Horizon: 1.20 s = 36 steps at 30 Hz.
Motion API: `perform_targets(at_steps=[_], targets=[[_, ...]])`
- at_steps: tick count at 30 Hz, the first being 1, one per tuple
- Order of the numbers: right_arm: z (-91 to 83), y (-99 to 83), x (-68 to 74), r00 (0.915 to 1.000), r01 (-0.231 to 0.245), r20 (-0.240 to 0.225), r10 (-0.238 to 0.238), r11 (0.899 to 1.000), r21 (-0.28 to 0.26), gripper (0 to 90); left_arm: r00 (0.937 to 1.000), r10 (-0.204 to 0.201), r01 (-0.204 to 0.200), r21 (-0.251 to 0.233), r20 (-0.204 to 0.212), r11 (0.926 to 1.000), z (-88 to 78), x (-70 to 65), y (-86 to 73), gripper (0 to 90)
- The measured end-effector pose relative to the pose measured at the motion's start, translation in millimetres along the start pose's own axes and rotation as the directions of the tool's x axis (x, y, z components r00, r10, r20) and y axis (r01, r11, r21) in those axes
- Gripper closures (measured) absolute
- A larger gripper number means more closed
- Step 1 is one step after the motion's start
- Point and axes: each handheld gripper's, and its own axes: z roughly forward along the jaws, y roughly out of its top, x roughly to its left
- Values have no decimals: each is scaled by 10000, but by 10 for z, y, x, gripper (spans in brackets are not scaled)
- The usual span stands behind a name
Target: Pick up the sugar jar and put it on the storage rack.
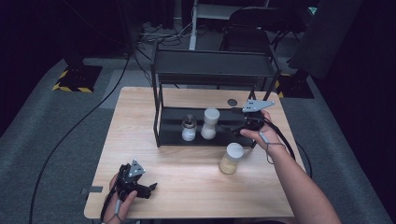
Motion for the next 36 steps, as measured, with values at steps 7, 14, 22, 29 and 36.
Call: perform_targets(at_steps=[7, 14, 22, 29, 36], targets=[[-234, -54, 123, 9999, 166, 16, -166, 9997, -172, 98, 10000, 1, -1, 1, 1, 10000, 0, 0, 0, 4], [-384, -120, 287, 9993, 375, 32, -375, 9991, -217, 98, 10000, -1, 1, -1, 0, 10000, 0, 0, 0, 4], [-528, -235, 430, 9990, 443, 4, -443, 9987, -270, 93, 10000, -2, 2, -2, 0, 10000, 0, 0, 0, 4], [-655, -373, 534, 9992, 387, 73, -385, 9988, -290, 89, 10000, -1, 1, -1, 2, 10000, 0, 0, 0, 4], [-689, -579, 576, 9999, 113, 114, -112, 9999, -90, 86, 10000, -3, 3, -1, 1, 10000, 0, 0, 0, 4]])
